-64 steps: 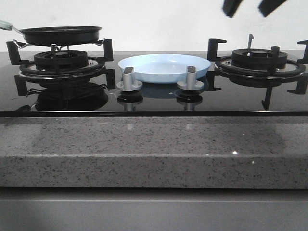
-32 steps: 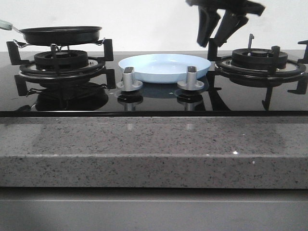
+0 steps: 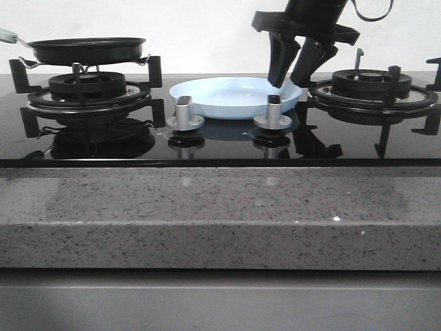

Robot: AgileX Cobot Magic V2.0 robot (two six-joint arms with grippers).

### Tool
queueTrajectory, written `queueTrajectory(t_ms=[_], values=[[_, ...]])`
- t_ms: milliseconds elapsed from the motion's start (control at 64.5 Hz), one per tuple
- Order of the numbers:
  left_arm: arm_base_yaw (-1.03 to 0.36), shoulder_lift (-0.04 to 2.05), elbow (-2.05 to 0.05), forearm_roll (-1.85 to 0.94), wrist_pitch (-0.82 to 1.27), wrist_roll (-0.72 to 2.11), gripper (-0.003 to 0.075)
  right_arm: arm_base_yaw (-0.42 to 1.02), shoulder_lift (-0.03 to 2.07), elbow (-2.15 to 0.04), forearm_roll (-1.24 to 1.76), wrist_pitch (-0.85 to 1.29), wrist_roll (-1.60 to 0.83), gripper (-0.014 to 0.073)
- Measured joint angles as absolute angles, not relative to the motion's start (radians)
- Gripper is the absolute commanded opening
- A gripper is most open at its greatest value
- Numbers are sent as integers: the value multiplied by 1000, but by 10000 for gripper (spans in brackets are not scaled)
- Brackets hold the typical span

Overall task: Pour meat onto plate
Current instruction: 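Lower the right gripper onto the light blue plate's rim and grip it, then lift the plate with the right gripper and tilt it toward the pan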

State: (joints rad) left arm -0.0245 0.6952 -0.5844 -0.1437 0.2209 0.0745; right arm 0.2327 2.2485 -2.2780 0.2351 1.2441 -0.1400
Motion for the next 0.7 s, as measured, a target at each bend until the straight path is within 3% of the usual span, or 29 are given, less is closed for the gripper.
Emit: queueTrajectory(t_ms=[295, 341, 543, 698], values=[[-25, 695, -584, -144, 220, 74, 491, 233, 2280, -2280, 235, 1242, -142, 345], [-25, 695, -584, -144, 220, 74, 491, 233, 2280, -2280, 237, 1242, -142, 297], [-25, 695, -584, -144, 218, 74, 491, 233, 2285, -2282, 237, 1232, -142, -72], [-25, 695, -584, -144, 218, 74, 491, 233, 2285, -2286, 257, 1225, -135, -59]])
